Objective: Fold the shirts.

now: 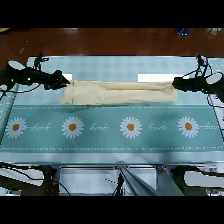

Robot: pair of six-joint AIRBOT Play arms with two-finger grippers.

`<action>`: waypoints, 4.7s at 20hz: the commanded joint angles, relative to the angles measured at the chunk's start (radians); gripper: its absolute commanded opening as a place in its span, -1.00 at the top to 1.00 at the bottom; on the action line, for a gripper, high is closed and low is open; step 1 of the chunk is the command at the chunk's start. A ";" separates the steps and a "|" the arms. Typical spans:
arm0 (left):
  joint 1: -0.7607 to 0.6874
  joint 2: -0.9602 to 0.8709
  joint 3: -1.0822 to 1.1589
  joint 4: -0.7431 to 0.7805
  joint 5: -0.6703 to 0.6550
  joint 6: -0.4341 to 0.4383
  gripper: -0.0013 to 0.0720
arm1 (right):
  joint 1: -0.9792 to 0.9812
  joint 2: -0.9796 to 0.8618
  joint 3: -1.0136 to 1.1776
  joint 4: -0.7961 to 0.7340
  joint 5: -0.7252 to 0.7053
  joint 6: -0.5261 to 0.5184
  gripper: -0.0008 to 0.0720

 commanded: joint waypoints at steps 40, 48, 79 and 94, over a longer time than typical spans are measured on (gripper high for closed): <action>-0.029 0.056 0.031 -0.208 -0.236 0.019 0.90 | -0.010 0.200 0.006 0.245 0.350 -0.084 0.93; -0.385 0.070 0.031 -0.210 -0.133 -0.047 0.90 | -0.010 0.436 0.006 0.243 0.486 -0.032 0.93; -0.226 0.284 0.031 -0.351 0.120 -0.059 0.91 | 0.501 0.545 0.006 0.024 0.140 0.294 0.93; -0.076 0.440 0.031 -0.273 -0.122 0.009 0.90 | 0.821 0.155 0.006 0.290 -0.295 0.282 -0.38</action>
